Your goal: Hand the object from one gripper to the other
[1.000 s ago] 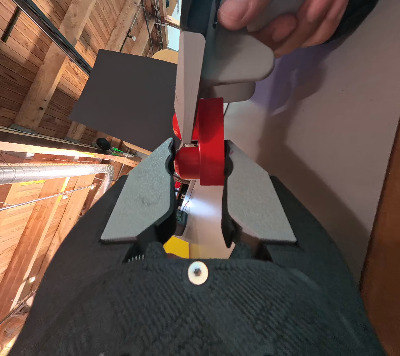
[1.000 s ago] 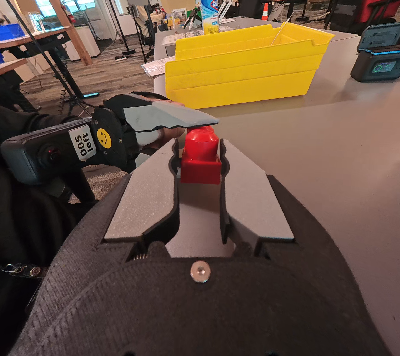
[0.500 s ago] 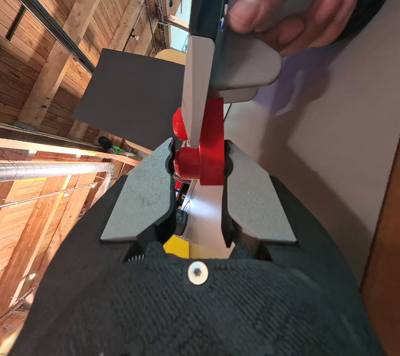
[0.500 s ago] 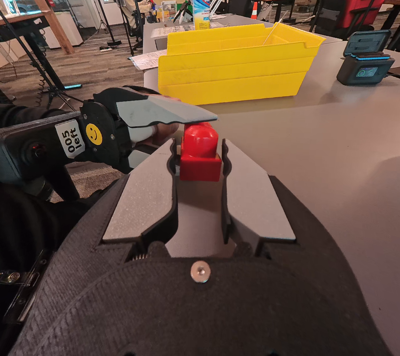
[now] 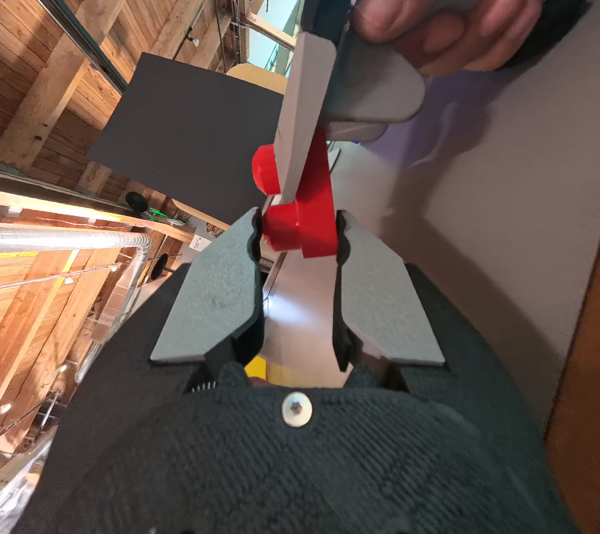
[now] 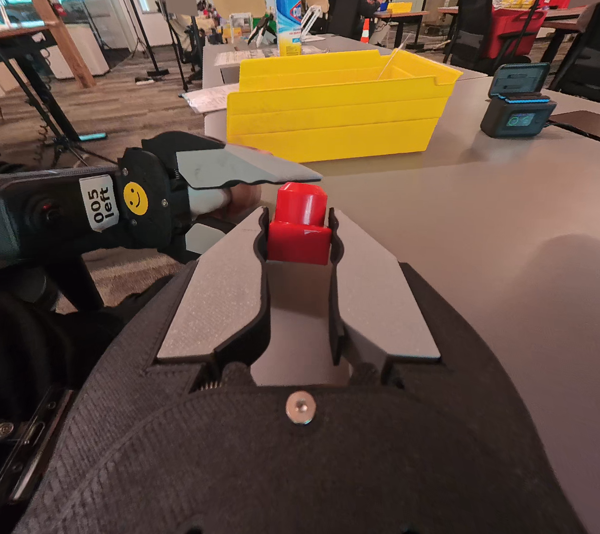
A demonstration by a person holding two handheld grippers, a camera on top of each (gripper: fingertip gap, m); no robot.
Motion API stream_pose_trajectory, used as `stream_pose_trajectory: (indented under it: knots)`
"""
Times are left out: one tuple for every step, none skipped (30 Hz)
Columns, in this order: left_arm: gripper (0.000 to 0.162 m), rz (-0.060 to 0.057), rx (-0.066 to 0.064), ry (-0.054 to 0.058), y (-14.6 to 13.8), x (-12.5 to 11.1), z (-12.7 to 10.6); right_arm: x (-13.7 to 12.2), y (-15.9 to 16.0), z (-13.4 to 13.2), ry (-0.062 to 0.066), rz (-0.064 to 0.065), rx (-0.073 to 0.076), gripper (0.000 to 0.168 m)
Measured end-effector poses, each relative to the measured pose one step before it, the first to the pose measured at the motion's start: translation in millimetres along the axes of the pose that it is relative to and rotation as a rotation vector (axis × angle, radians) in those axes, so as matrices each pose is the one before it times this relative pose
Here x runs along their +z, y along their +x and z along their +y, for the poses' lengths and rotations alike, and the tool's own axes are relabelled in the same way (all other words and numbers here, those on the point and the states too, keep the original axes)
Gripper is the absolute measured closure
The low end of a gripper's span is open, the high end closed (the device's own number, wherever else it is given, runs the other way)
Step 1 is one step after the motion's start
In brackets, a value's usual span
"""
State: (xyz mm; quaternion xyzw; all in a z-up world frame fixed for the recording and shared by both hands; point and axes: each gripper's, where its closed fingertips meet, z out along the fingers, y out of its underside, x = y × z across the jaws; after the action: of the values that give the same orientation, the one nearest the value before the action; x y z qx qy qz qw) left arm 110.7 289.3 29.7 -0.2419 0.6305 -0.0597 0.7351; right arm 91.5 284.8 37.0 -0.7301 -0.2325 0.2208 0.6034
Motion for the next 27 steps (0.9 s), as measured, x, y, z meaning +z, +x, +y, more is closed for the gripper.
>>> stream_pose_trajectory:
  knots:
    - [0.119, 0.0017, -0.0145, 0.0008, -0.56, 0.08, 0.65, -1.61, 1.81, -1.88, 0.0150, -0.0010, 0.0171, 0.134]
    - [0.118, 0.0037, -0.0144, -0.0040, -0.50, 0.27, 1.14, -1.75, 1.70, -1.77, 0.0141, -0.0029, 0.0212, 0.134]
    - [0.117, 0.0029, -0.0102, -0.0085, -0.30, 0.55, 1.73, -1.56, 1.63, -1.53, 0.0121, -0.0025, 0.0195, 0.134]
    - [0.116, 0.0016, -0.0036, -0.0090, 0.06, 0.84, 1.84, -1.33, 1.06, -1.44, 0.0113, -0.0016, 0.0143, 0.134]
    - [0.115, 0.0063, 0.0019, -0.0095, 1.30, 0.89, 1.78, -1.05, 0.74, -1.19, 0.0093, -0.0018, 0.0107, 0.134]
    - [0.112, 0.0070, 0.0059, -0.0038, 1.77, 0.53, 0.51, -0.53, 0.41, -0.32, 0.0045, -0.0030, 0.0099, 0.134]
    - [0.112, -0.0025, 0.0091, 0.0009, 0.46, -0.05, -0.31, -0.05, -0.16, 0.28, 0.0000, -0.0076, 0.0104, 0.134]
    - [0.113, -0.0060, 0.0094, 0.0036, -0.13, -0.25, -0.60, 0.45, -1.73, 0.65, -0.0034, -0.0178, 0.0121, 0.134]
    - [0.115, -0.0035, 0.0073, 0.0045, -0.02, -0.58, -0.90, 0.54, -2.58, 1.00, -0.0056, -0.0234, 0.0130, 0.134]
    - [0.115, -0.0014, 0.0051, 0.0010, -0.24, -0.48, -0.38, 0.35, -1.40, 0.48, -0.0035, -0.0146, 0.0097, 0.134]
    - [0.115, -0.0002, 0.0003, 0.0010, -0.48, -0.51, -0.72, -0.16, -0.63, -0.09, 0.0017, -0.0087, 0.0057, 0.134]
    - [0.116, 0.0022, -0.0013, 0.0020, -0.28, -0.54, -0.60, -0.25, -0.82, -0.32, 0.0027, -0.0095, 0.0066, 0.135]
    - [0.116, -0.0033, 0.0021, 0.0032, -0.95, -0.58, -0.57, -0.02, -1.21, 0.01, 0.0007, -0.0143, 0.0097, 0.135]
    - [0.116, -0.0047, 0.0041, 0.0010, -0.90, -0.40, -0.31, 0.28, -1.94, 0.33, -0.0018, -0.0193, 0.0131, 0.135]
    - [0.116, 0.0000, 0.0009, -0.0006, -0.19, 0.00, 0.13, 0.41, -1.40, 0.42, -0.0026, -0.0174, 0.0144, 0.134]
    - [0.116, 0.0059, -0.0052, -0.0027, 0.33, 0.26, 0.63, 0.11, -0.03, 0.25, -0.0016, -0.0075, 0.0115, 0.134]
    - [0.117, 0.0047, -0.0084, -0.0046, -0.15, 0.43, 0.89, 0.15, 0.81, 0.09, -0.0009, 0.0006, 0.0072, 0.134]
    - [0.117, -0.0016, -0.0083, -0.0030, -1.14, 0.29, 0.81, -0.04, 0.66, -0.04, 0.0004, 0.0034, 0.0026, 0.134]
    - [0.116, -0.0018, -0.0099, 0.0001, -1.29, 0.01, 0.32, -0.26, 0.39, -0.44, 0.0035, 0.0045, -0.0018, 0.134]
    - [0.117, -0.0012, -0.0112, 0.0002, -1.27, -0.03, 0.33, -0.56, 0.31, -0.68, 0.0053, 0.0051, -0.0037, 0.134]
    - [0.117, -0.0039, -0.0102, 0.0011, -1.57, -0.13, 0.10, -0.38, 0.35, -0.59, 0.0047, 0.0044, -0.0022, 0.134]
    - [0.116, -0.0012, -0.0104, 0.0000, -1.10, 0.23, 0.36, -0.43, 0.29, -0.50, 0.0040, 0.0019, 0.0000, 0.134]
    - [0.116, -0.0011, -0.0070, -0.0017, -0.81, 0.19, 0.47, -0.39, 0.07, -0.50, 0.0035, -0.0003, 0.0015, 0.134]
    - [0.116, -0.0059, -0.0017, -0.0002, -1.12, 0.00, 0.16, -0.28, 0.26, -0.30, 0.0029, -0.0007, 0.0026, 0.134]
    - [0.116, -0.0041, 0.0023, -0.0005, -0.36, -0.03, 0.03, -0.23, 0.40, -0.35, 0.0026, 0.0011, 0.0028, 0.134]
    - [0.116, -0.0009, 0.0042, -0.0005, 0.23, 0.05, 0.15, -0.10, 0.71, -0.21, 0.0014, 0.0026, 0.0023, 0.134]
    - [0.116, 0.0011, 0.0029, 0.0004, 0.45, 0.00, -0.13, 0.10, 0.12, 0.03, -0.0005, 0.0006, 0.0014, 0.134]
